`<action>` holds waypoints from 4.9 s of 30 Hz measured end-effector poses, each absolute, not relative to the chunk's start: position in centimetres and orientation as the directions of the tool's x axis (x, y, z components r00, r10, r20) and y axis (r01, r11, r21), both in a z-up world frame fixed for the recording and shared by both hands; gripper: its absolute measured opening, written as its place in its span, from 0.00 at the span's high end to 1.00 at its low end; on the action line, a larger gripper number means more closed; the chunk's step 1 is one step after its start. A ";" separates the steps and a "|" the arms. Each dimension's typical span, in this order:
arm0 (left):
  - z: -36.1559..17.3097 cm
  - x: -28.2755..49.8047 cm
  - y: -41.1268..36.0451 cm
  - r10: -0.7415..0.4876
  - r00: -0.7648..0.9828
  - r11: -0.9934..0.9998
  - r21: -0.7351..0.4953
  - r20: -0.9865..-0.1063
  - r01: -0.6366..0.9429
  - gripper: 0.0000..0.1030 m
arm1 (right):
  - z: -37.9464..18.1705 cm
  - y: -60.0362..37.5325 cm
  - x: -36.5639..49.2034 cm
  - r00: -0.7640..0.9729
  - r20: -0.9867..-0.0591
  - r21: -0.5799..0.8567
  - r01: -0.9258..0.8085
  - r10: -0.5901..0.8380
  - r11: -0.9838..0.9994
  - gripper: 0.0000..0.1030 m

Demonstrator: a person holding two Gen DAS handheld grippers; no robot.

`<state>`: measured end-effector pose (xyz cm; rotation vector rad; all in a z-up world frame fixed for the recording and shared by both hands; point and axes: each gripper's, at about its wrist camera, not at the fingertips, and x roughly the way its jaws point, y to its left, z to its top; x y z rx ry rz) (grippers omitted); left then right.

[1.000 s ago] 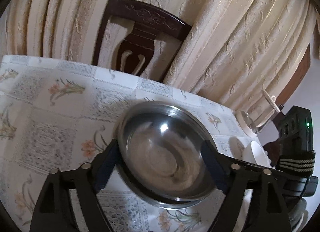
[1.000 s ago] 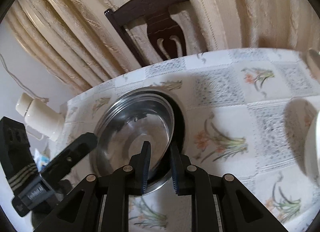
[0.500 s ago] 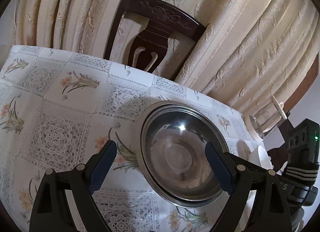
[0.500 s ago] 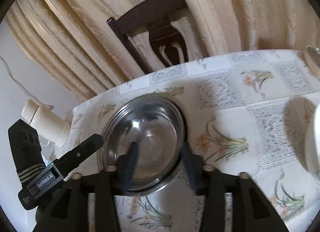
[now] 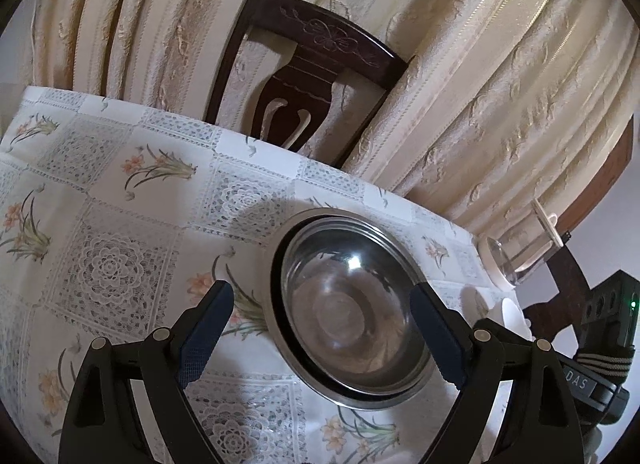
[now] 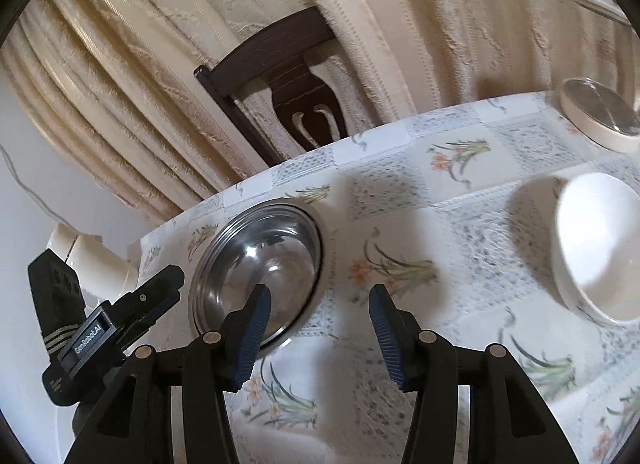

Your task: Organize plates and bowls

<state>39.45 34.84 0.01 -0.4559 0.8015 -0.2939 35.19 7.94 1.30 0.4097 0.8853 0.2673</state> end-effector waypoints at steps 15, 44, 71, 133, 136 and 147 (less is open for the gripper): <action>1.2 38.4 32.4 -0.472 0.641 0.854 -0.494 -0.605 0.162 0.12 | 2.2 0.9 30.5 0.672 -0.679 0.473 0.091 0.297 0.876 0.47; 3.1 36.7 25.3 -0.530 0.521 0.848 -0.421 -0.669 0.322 0.12 | -1.9 -10.5 28.3 0.723 -0.645 0.605 0.287 0.247 0.742 0.47; 0.0 44.0 5.8 -0.561 0.285 0.804 -0.429 -0.778 0.411 0.20 | -5.3 -12.8 29.9 0.718 -0.647 0.623 0.304 0.256 0.720 0.47; 4.7 40.5 25.3 -0.507 0.538 0.854 -0.477 -0.673 0.208 0.64 | 2.4 7.4 37.6 0.541 -0.682 0.503 -0.143 0.493 0.852 0.60; 3.9 40.8 27.6 -0.493 0.546 0.857 -0.487 -0.678 0.169 0.64 | 1.6 9.1 38.7 0.508 -0.700 0.503 -0.149 0.502 0.851 0.60; -0.1 41.6 31.1 -0.468 0.540 0.859 -0.503 -0.700 0.092 0.64 | -0.4 12.4 40.6 0.457 -0.747 0.465 -0.159 0.482 0.871 0.60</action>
